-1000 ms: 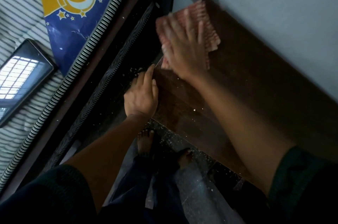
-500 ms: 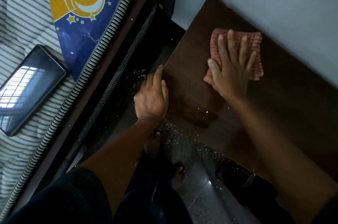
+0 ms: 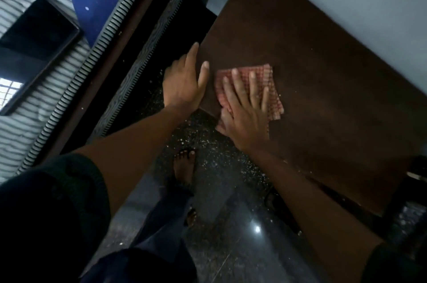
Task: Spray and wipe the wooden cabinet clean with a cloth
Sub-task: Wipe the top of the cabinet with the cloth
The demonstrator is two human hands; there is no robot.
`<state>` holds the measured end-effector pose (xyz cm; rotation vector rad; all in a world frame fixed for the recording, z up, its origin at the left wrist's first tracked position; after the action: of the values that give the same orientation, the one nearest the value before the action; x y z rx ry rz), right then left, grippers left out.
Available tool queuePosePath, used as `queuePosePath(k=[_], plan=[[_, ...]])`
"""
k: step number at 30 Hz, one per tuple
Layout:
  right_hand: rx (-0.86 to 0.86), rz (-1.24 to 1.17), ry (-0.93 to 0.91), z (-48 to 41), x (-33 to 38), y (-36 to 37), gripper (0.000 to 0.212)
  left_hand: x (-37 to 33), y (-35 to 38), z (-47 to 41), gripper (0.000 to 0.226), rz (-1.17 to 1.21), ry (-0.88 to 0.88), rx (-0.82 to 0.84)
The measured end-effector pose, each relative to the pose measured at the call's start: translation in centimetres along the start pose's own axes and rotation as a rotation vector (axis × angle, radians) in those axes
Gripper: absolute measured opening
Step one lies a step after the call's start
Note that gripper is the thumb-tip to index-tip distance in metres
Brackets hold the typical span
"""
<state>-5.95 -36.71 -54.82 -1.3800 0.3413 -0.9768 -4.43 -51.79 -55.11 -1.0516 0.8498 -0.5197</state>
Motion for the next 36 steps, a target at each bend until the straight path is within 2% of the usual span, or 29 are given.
queuePosePath(k=[1, 3, 6, 9, 13, 18, 21, 24, 26, 31, 36], plan=[[0.006, 0.012, 0.044, 2.3, -1.7, 0.2, 0.065, 0.4, 0.0, 0.6, 0.054, 0.059, 0.013, -0.004], [-0.03, -0.009, 0.257, 5.7, -6.7, -0.5, 0.065, 2.0, -0.2, 1.4, 0.048, 0.192, -0.015, -0.03], [-0.113, -0.055, 0.622, 7.9, -13.1, -2.4, 0.064, 5.0, -0.2, 2.8, 0.044, 0.408, -0.182, -0.053], [-0.169, -0.088, 0.738, 5.0, -14.3, -3.6, 0.063, 7.3, 0.6, 3.5, 0.045, 0.554, -0.337, -0.005], [-0.181, -0.102, 0.65, -0.2, -11.0, -3.9, 0.062, 8.6, 1.6, 4.4, 0.039, 0.685, -0.406, 0.038], [-0.075, -0.063, 0.253, -4.9, -0.6, -1.5, 0.064, 8.6, 1.9, 5.3, 0.029, 0.737, -0.422, 0.08], [0.012, 0.023, -0.043, -3.1, 5.7, 1.2, 0.064, 8.6, 1.9, 6.0, 0.036, 0.766, -0.42, 0.08], [0.056, 0.032, -0.198, 1.9, 7.1, 2.8, 0.065, 8.6, 2.1, 6.7, 0.039, 0.798, -0.417, 0.075], [0.051, 0.007, -0.173, 5.4, 4.2, 3.1, 0.063, 8.7, 2.1, 7.1, 0.04, 0.802, -0.425, 0.06], [-0.013, -0.021, 0.045, 11.8, -6.0, 1.1, 0.062, 8.3, 2.0, 7.4, 0.039, 0.785, -0.389, 0.041], [-0.153, -0.079, 0.284, 9.8, -4.9, 0.4, 0.065, 8.2, 2.1, 7.3, 0.039, 0.789, -0.382, 0.05]])
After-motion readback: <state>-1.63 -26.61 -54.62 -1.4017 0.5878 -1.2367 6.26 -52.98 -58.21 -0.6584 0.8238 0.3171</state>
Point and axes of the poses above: each hand's wrist, its own z-axis away from the middle knuckle, its own y-axis out of the palm, x = y × z, the point moved 10 cm from there along -z, towards the middle knuckle, and after that the axes turned 13 degrees about -z, right-handed, at the moved point
